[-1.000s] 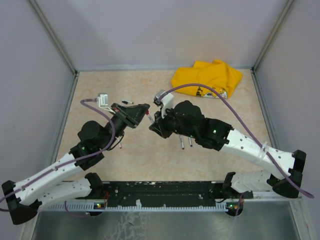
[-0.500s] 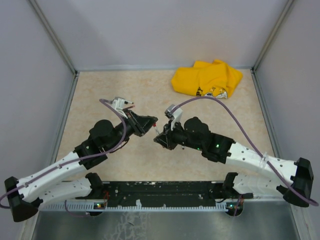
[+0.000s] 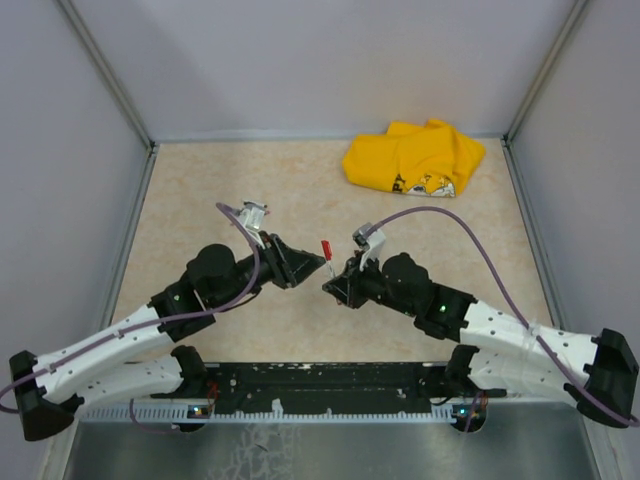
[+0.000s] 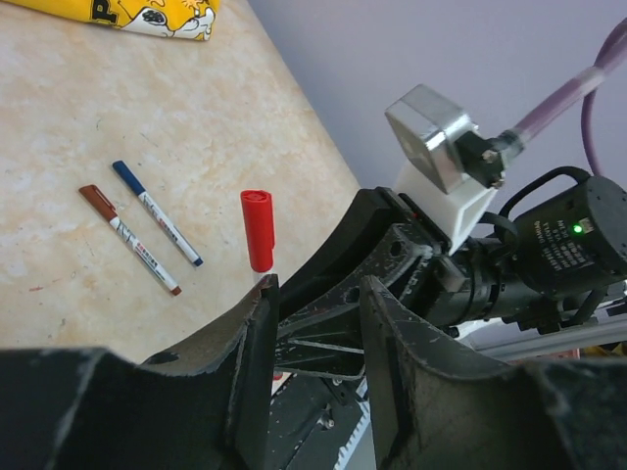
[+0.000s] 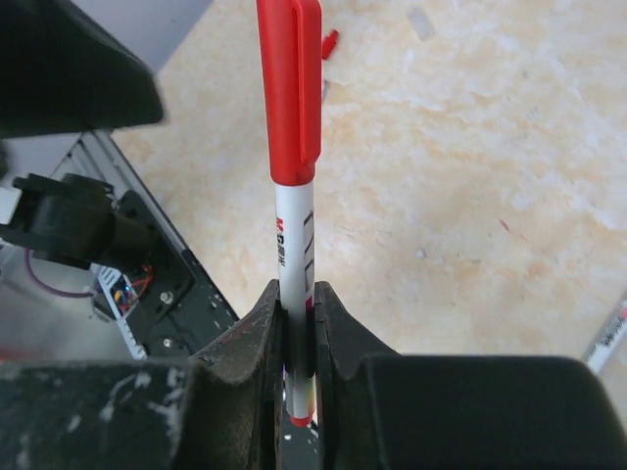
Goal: Insert the pens into the pen caps
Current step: Press the pen cap onto the pen, then place the pen at the center of the board.
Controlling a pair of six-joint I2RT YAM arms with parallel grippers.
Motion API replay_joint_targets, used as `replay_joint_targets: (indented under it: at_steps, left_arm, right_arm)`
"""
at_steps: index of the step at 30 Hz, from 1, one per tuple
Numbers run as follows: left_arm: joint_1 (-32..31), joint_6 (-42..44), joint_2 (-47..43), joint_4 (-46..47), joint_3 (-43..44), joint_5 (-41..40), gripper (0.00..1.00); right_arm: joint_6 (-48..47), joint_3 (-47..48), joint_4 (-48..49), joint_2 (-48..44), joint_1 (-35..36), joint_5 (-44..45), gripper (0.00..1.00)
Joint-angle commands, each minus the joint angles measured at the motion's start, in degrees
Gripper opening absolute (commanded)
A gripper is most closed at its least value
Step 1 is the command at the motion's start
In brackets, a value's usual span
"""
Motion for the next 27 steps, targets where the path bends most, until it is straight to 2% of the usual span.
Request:
replay_joint_targets:
  at_steps: [1,5,11,14,17,19,22,27]
  left_arm:
    - [-0.3,0.9,-1.3,-1.5,1.7,-0.4,0.45]
    - [-0.3,2.5,-1.3,-3.7,2.7,-3.1,0.46]
    - [1.2,5.3,4.0,-15.5,10.0,-6.3,0.49]
    - [5.2,6.4,6.9,-18.2,12.1,-2.4,0.48]
    - [12.5,7.7,8.5,-18.9,12.3,4.3,0.48]
    - [16.4,9.3,9.0,-20.7,12.8,5.5,0.47]
    - [19.5,13.0,9.3,-24.7,14.9,3.8,0.48]
    - [20.1,17.8,7.0,-30.8,16.3,-3.3,0.49]
  right_arm:
    - [4.3,-1.3,-1.2,-3.4,-0.8,6.5,0.00]
    - [7.3,-1.4,-7.4,-4.3,-0.7,11.3,0.00]
    - [10.1,2.6,-16.9,0.8,-0.8,17.0,0.00]
    - [9.9,6.0,-20.8,5.7,-0.8,18.5,0.00]
    - [9.5,10.0,-24.2,11.2,-0.9,19.7,0.00]
    - [9.0,12.5,-25.4,15.1,-0.9,20.1,0.00]
    - [9.1,16.6,-27.5,20.9,-1.3,20.7,0.00]
    - [8.6,22.3,-30.2,29.6,-2.2,20.9,0.00]
